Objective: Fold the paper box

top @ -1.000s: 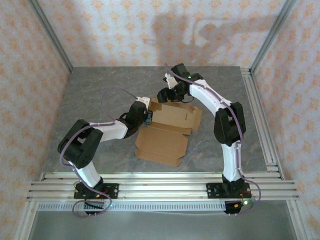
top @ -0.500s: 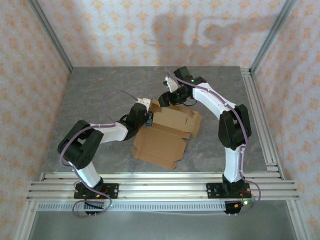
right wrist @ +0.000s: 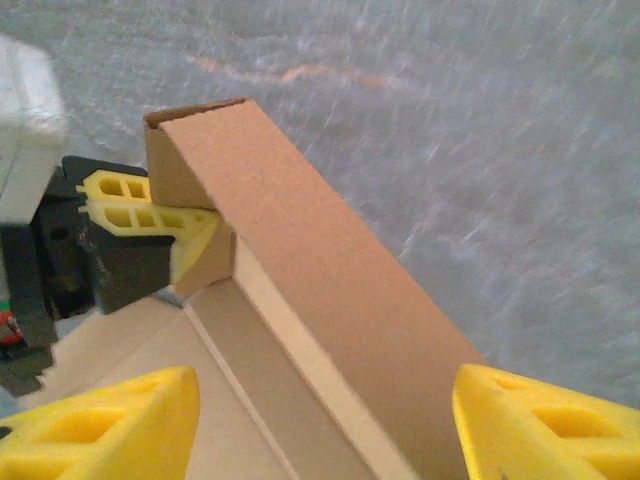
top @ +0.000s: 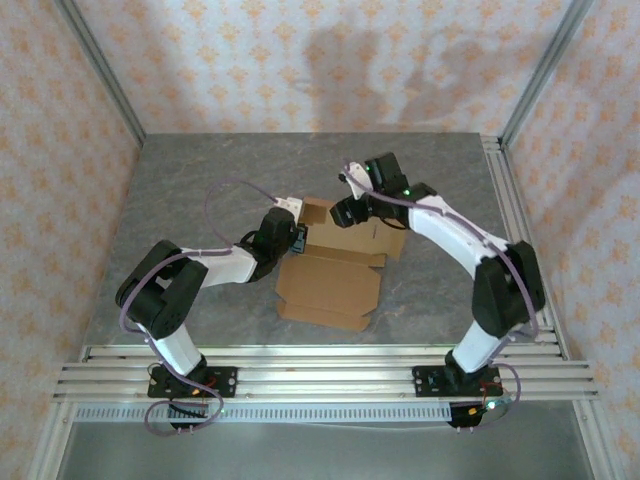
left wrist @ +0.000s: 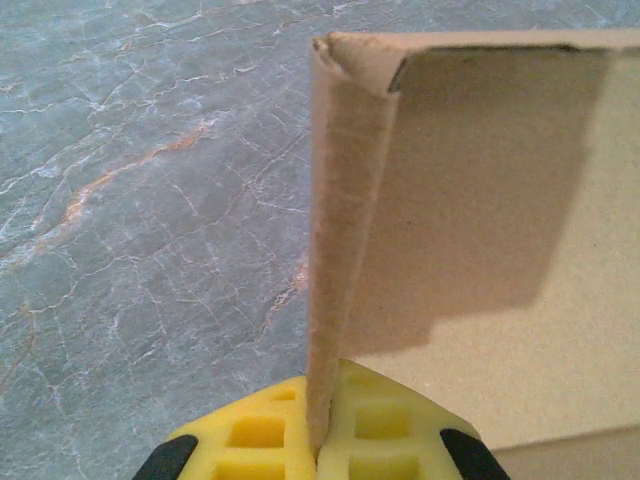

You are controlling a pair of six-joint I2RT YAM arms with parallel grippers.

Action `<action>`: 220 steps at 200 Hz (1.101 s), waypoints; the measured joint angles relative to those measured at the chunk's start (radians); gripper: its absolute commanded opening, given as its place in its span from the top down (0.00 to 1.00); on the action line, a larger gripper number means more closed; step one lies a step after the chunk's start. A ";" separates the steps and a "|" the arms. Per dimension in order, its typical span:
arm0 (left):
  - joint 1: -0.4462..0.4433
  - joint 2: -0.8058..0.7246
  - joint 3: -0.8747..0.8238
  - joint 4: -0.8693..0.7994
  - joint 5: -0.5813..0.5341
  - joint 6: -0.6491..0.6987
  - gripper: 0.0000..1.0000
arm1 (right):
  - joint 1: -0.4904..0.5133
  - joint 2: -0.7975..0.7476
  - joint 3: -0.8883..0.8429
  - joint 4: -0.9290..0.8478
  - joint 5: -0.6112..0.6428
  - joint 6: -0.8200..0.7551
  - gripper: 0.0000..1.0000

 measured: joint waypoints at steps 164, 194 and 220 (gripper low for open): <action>0.000 -0.008 0.000 -0.006 -0.011 0.001 1.00 | 0.198 0.054 -0.281 0.642 0.658 -0.824 0.61; 0.000 -0.008 0.000 -0.005 -0.015 0.000 1.00 | 0.216 0.067 -0.289 0.696 0.689 -0.878 0.92; 0.003 -0.010 0.002 -0.009 -0.035 0.000 1.00 | 0.238 0.096 -0.328 0.782 0.729 -0.930 1.00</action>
